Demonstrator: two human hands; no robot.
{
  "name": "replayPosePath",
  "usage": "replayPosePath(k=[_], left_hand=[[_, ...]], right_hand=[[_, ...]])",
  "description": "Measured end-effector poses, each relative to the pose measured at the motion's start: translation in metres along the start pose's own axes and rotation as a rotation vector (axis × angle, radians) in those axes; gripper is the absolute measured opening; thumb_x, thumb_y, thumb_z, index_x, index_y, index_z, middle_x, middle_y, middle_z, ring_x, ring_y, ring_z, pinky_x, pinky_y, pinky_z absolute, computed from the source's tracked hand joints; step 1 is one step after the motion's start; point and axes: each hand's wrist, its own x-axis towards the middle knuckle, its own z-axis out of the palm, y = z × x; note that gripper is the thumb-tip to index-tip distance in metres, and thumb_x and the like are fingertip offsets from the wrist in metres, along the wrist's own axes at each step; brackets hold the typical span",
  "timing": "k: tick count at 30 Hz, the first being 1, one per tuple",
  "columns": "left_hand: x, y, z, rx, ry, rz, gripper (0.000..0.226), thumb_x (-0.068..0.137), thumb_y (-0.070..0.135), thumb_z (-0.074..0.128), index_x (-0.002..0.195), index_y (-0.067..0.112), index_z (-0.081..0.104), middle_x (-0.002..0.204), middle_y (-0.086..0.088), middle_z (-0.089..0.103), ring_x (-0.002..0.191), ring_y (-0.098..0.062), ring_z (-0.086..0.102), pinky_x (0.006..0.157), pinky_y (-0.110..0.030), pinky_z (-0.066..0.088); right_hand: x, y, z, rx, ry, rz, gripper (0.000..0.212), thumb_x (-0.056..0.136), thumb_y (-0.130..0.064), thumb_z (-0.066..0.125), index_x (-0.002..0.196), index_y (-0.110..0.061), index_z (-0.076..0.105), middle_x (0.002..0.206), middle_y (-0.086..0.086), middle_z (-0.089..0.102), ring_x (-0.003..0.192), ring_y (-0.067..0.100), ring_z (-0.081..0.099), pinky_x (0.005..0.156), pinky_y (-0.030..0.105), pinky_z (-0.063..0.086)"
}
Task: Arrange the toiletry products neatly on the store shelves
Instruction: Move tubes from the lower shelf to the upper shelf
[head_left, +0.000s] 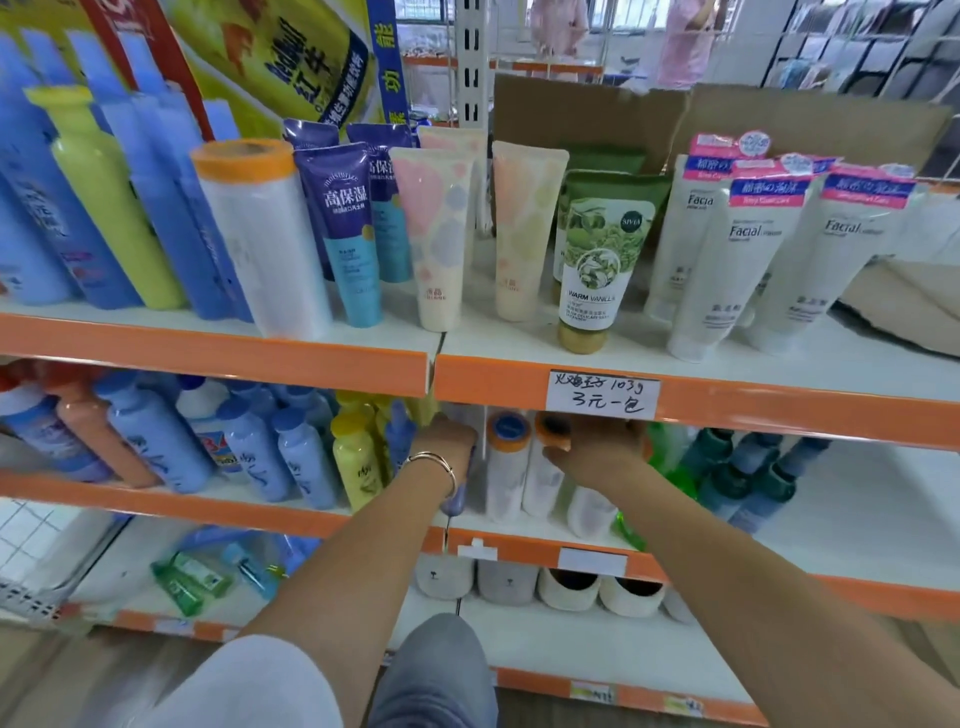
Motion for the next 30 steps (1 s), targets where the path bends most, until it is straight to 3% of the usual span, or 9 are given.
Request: replayPosePath(k=[2, 5, 8, 13, 18, 21, 23, 26, 30], left_hand=[[0.002, -0.002, 0.001, 0.032, 0.019, -0.017, 0.029, 0.090, 0.009, 0.051, 0.117, 0.011, 0.060, 0.127, -0.012, 0.057, 0.117, -0.029, 0.054, 0.095, -0.034, 0.047], [-0.002, -0.002, 0.001, 0.063, 0.060, -0.021, 0.029, 0.090, 0.008, 0.049, 0.117, 0.010, 0.059, 0.127, -0.013, 0.056, 0.117, -0.030, 0.054, 0.094, -0.034, 0.047], [-0.022, -0.001, -0.005, 0.097, 0.152, -0.019, 0.025, 0.091, 0.007, 0.047, 0.111, 0.004, 0.062, 0.120, -0.016, 0.061, 0.120, -0.032, 0.049, 0.089, -0.037, 0.048], [-0.069, -0.003, -0.028, -0.011, 0.239, -0.054, 0.027, 0.090, 0.010, 0.045, 0.107, 0.007, 0.066, 0.117, -0.016, 0.063, 0.118, -0.031, 0.049, 0.087, -0.036, 0.048], [-0.133, 0.002, -0.055, -0.174, 0.252, -0.081, 0.020, 0.087, 0.013, 0.050, 0.094, 0.008, 0.067, 0.116, -0.020, 0.060, 0.107, -0.029, 0.057, 0.078, -0.028, 0.045], [-0.173, 0.009, -0.073, -0.224, 0.251, -0.068, 0.017, 0.087, 0.015, 0.055, 0.097, 0.010, 0.069, 0.118, -0.023, 0.061, 0.111, -0.031, 0.056, 0.083, -0.032, 0.046], [-0.199, 0.013, -0.087, -0.266, 0.269, -0.053, 0.020, 0.088, 0.019, 0.058, 0.103, 0.015, 0.069, 0.119, -0.019, 0.061, 0.109, -0.031, 0.056, 0.087, -0.032, 0.046], [-0.235, 0.016, -0.111, -0.325, 0.305, -0.024, 0.022, 0.089, 0.023, 0.057, 0.107, 0.016, 0.069, 0.115, -0.013, 0.065, 0.110, -0.029, 0.051, 0.090, -0.032, 0.042], [-0.264, 0.007, -0.140, -0.488, 0.426, 0.018, 0.021, 0.086, 0.019, 0.062, 0.104, 0.013, 0.070, 0.109, -0.007, 0.071, 0.100, -0.021, 0.052, 0.084, -0.020, 0.037]], right_hand=[[-0.005, 0.000, 0.001, 0.016, 0.041, -0.013, 0.049, 0.080, -0.050, 0.050, 0.126, -0.036, 0.043, 0.140, 0.004, 0.042, 0.129, 0.034, 0.038, 0.105, 0.050, 0.034], [-0.021, 0.002, 0.000, -0.030, 0.064, -0.055, 0.055, 0.085, -0.040, 0.052, 0.137, -0.029, 0.034, 0.148, 0.008, 0.031, 0.133, 0.036, 0.030, 0.106, 0.049, 0.027], [-0.041, -0.001, -0.010, -0.053, 0.073, -0.144, 0.058, 0.084, -0.034, 0.055, 0.137, -0.030, 0.034, 0.146, 0.006, 0.034, 0.131, 0.035, 0.031, 0.103, 0.048, 0.028], [-0.078, -0.017, -0.032, -0.077, -0.146, -0.304, 0.042, 0.089, -0.031, 0.047, 0.130, -0.021, 0.049, 0.138, 0.006, 0.045, 0.131, 0.027, 0.032, 0.101, 0.046, 0.027], [-0.122, -0.034, -0.061, 0.173, -0.222, -0.372, 0.048, 0.089, -0.030, 0.053, 0.133, -0.012, 0.047, 0.137, 0.013, 0.049, 0.127, 0.030, 0.043, 0.104, 0.039, 0.037], [-0.147, -0.047, -0.082, 0.322, -0.237, -0.406, 0.056, 0.088, -0.029, 0.059, 0.137, -0.008, 0.042, 0.142, 0.013, 0.048, 0.127, 0.029, 0.048, 0.102, 0.036, 0.041], [-0.161, -0.058, -0.093, 0.410, -0.231, -0.456, 0.048, 0.087, -0.022, 0.062, 0.131, -0.007, 0.050, 0.133, 0.015, 0.057, 0.110, 0.025, 0.056, 0.088, 0.031, 0.044], [-0.179, -0.071, -0.108, 0.550, -0.225, -0.453, 0.031, 0.085, -0.017, 0.063, 0.114, -0.006, 0.061, 0.107, 0.012, 0.068, 0.085, 0.021, 0.056, 0.061, 0.025, 0.037], [-0.189, -0.090, -0.129, 0.736, -0.185, -0.462, 0.029, 0.086, -0.009, 0.063, 0.114, -0.001, 0.060, 0.096, 0.009, 0.062, 0.072, 0.011, 0.050, 0.059, 0.003, 0.038]])
